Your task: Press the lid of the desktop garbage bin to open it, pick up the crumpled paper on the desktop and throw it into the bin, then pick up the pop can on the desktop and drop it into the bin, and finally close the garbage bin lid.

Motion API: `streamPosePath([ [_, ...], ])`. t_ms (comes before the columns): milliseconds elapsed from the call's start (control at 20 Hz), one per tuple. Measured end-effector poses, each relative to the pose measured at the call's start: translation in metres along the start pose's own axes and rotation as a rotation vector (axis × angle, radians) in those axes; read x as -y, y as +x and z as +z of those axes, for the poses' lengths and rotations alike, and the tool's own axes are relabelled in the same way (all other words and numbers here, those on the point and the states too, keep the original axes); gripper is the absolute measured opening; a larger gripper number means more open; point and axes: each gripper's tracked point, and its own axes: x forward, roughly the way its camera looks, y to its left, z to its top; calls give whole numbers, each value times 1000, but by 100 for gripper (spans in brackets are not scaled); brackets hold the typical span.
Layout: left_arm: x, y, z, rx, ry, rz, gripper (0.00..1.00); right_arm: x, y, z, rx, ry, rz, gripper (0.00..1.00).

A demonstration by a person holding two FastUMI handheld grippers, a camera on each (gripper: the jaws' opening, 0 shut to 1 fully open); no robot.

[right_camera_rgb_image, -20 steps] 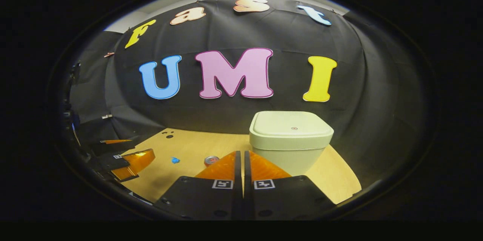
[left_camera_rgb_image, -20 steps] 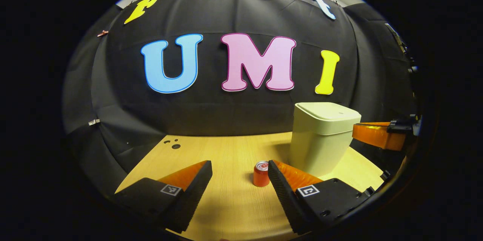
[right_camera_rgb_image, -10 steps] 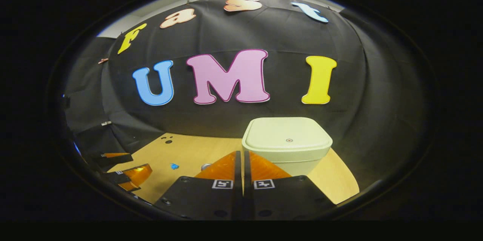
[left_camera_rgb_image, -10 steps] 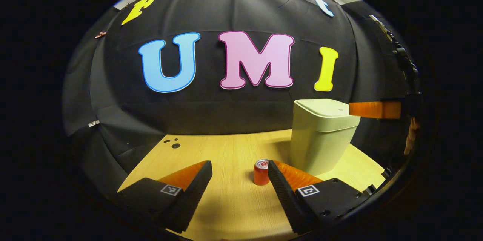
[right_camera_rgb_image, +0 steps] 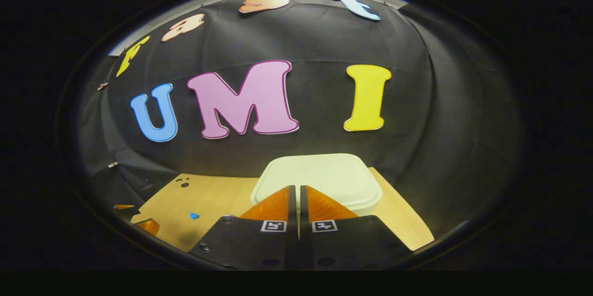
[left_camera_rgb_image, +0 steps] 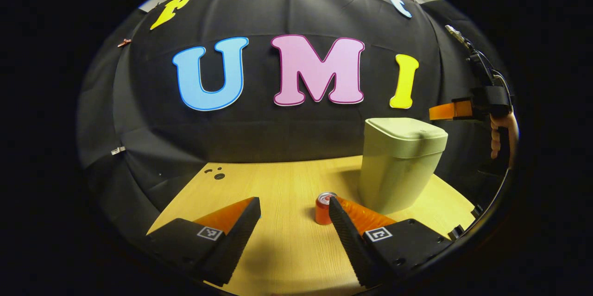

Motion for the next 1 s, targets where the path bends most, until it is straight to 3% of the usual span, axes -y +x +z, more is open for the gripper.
streamPosePath([
  [50, -1, 0, 0, -3, 1, 4, 95, 3, 5, 0, -4, -4, -7, 1],
  [100, -2, 0, -1, -6, 1, 7, 95, 7, 10, -3, -13, -7, -12, 5],
  [250, -5, -1, -2, -13, -2, 22, 95, 13, 23, -10, -35, -17, -23, 1],
  [350, -7, 0, -3, -16, -7, 33, 95, 13, 30, -15, -51, -28, -23, 5],
  [450, -10, 0, -5, -20, -10, 42, 95, 12, 32, -22, -73, -27, -14, 1],
  [500, -10, 0, -5, -20, -11, 45, 95, 11, 34, -27, -87, -27, -13, 5],
  [550, -11, 0, -5, -19, -10, 49, 95, 11, 34, -35, -115, -26, -17, 1],
  [600, -12, -1, -5, -19, -9, 51, 95, 11, 39, -30, -81, -23, -21, 9],
  [700, -11, 0, -7, -24, -6, 53, 95, 11, 35, -31, -87, -19, -24, 1],
  [850, -10, 0, -10, -34, 2, 50, 95, 12, 35, -33, -95, 17, -15, 5],
  [1000, -7, 1, -13, -39, 6, 44, 95, 11, 34, -36, -99, 2, -12, 1],
])
